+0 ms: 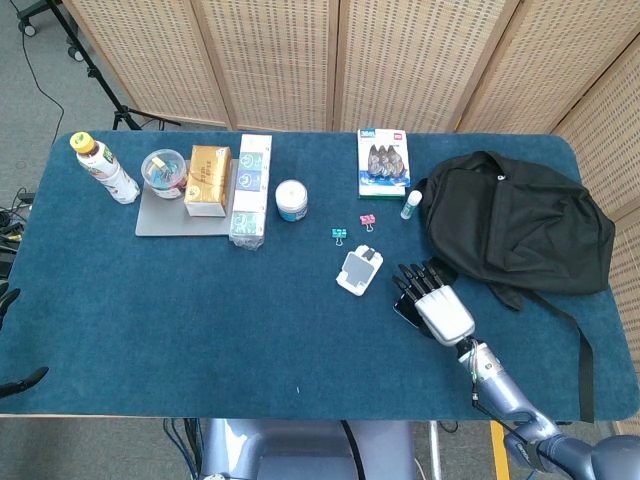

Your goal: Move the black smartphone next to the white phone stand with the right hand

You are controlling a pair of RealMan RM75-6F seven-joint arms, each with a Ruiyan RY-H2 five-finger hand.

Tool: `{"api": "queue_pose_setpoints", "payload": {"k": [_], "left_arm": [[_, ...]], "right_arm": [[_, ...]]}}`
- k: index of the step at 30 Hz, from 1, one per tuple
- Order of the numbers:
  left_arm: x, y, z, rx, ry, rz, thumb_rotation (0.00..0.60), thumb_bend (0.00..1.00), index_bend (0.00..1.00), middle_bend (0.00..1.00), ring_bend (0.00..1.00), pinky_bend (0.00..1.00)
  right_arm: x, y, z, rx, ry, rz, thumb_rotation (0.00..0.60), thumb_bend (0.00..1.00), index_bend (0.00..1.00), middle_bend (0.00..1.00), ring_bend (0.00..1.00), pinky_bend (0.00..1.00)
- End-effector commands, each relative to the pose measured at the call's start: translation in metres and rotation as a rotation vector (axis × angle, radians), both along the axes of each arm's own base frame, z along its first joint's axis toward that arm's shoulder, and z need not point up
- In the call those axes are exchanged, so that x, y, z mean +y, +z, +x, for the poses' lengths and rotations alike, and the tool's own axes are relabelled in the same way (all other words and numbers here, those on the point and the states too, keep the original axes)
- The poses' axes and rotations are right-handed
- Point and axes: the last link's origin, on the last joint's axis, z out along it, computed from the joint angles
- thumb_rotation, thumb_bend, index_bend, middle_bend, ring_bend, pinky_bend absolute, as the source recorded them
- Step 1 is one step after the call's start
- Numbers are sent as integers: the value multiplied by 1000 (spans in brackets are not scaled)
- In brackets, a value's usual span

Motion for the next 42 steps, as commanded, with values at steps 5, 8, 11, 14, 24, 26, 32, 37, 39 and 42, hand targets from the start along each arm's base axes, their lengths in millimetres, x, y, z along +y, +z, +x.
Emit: {"api": "queue_pose_setpoints", "payload": {"k": [5,8,11,14,24,26,32,37,39,42], "left_arm": [[2,-1,-1,3,4,-5,600,8,0,0,0,0],[3,-1,-1,7,7,-6,600,8,0,0,0,0],[4,-2,-1,9,12,-8,600,8,0,0,0,0],[5,-3,-1,13,16,-8,600,8,0,0,0,0],[12,-5,-4,25,36,-6,600,8,0,0,0,0],[13,-6,-4,28,41,-7,600,8,0,0,0,0],[16,-9,-5,35,51,-12,600,8,0,0,0,0],[18,-11,-5,42,56,-15,600,9,0,0,0,0],[18,-12,-5,45,59,-15,600,9,0,0,0,0],[19,-13,-5,49,61,-17,600,9,0,0,0,0]], "right_arm": [[-5,33,2,92,11,65,600,0,12,0,0,6],[-9,51,2,190,43,125,600,0,41,7,0,9],[-14,60,3,246,60,190,600,0,107,50,0,68],[-19,61,1,303,59,224,600,0,133,83,10,118],[-40,56,5,430,117,233,600,0,140,105,43,167],[-43,55,7,441,128,238,600,0,140,107,47,168],[-47,50,6,489,151,265,600,0,147,111,55,174],[-48,42,8,494,177,276,600,0,147,111,61,189],[-48,39,11,474,185,277,600,0,147,111,61,190],[-52,35,13,479,199,276,600,0,147,111,61,190]]}}
